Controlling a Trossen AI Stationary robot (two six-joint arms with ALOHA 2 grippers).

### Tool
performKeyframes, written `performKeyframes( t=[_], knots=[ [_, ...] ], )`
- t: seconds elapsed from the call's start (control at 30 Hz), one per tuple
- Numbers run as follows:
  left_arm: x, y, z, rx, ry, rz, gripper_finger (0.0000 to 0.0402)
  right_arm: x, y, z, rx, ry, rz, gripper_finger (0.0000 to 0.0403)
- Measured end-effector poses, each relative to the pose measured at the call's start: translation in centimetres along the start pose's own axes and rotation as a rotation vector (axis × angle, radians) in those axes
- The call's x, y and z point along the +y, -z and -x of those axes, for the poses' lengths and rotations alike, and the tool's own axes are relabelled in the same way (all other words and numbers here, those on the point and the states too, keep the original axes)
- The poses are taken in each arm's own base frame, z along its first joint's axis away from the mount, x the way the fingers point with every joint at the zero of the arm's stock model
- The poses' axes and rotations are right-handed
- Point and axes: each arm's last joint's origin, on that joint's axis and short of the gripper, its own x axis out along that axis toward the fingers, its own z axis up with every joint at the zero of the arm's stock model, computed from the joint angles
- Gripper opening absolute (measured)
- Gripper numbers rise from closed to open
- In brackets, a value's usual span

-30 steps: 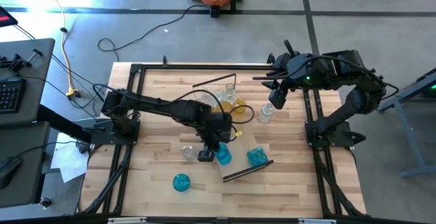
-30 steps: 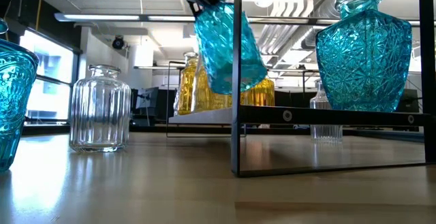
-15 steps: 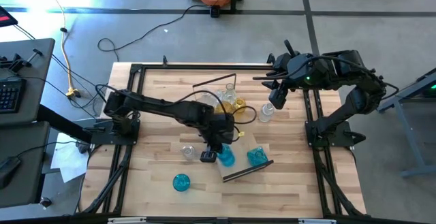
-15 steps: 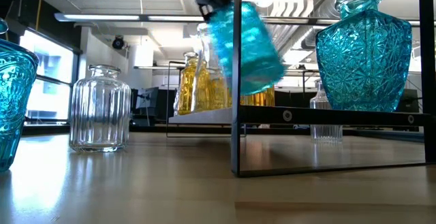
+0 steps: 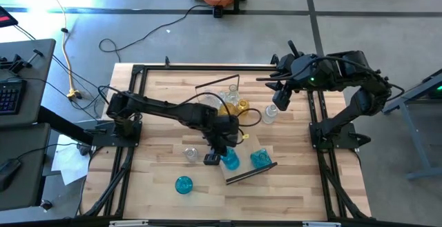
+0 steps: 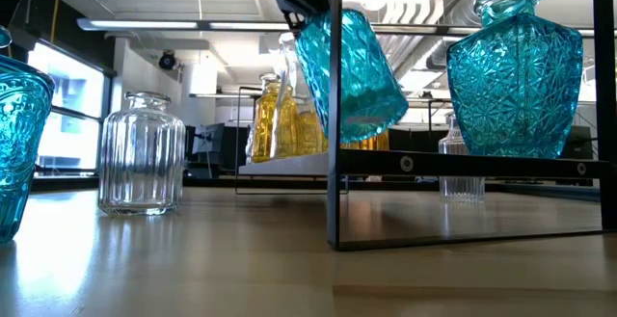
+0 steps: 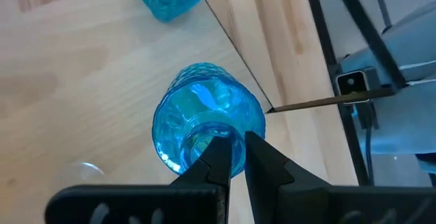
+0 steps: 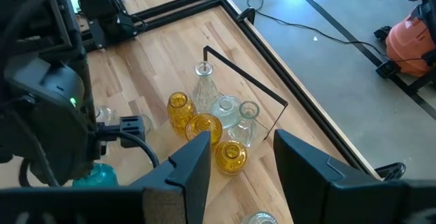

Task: Sort vases onto shelf
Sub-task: Put the blue crystal vase on the shelf aligned with the other blue crystal vase

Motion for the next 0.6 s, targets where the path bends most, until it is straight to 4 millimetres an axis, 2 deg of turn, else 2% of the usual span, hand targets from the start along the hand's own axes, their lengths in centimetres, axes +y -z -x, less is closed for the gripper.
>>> performKeyframes(
  t=[0.2, 0.6],
  knots=[
    [0.2, 0.1, -1.1, 0.028, -0.015, -0.019, 0.0014, 0.0, 0.0, 0.0, 0.001, -0.004, 0.000, 0.0145],
    [-0.3, 0.0, -1.3, 0.025, -0.048, -0.082, 0.0014, 0.0, 0.0, 0.0, 0.001, -0.004, 0.000, 0.0145]
  ],
)
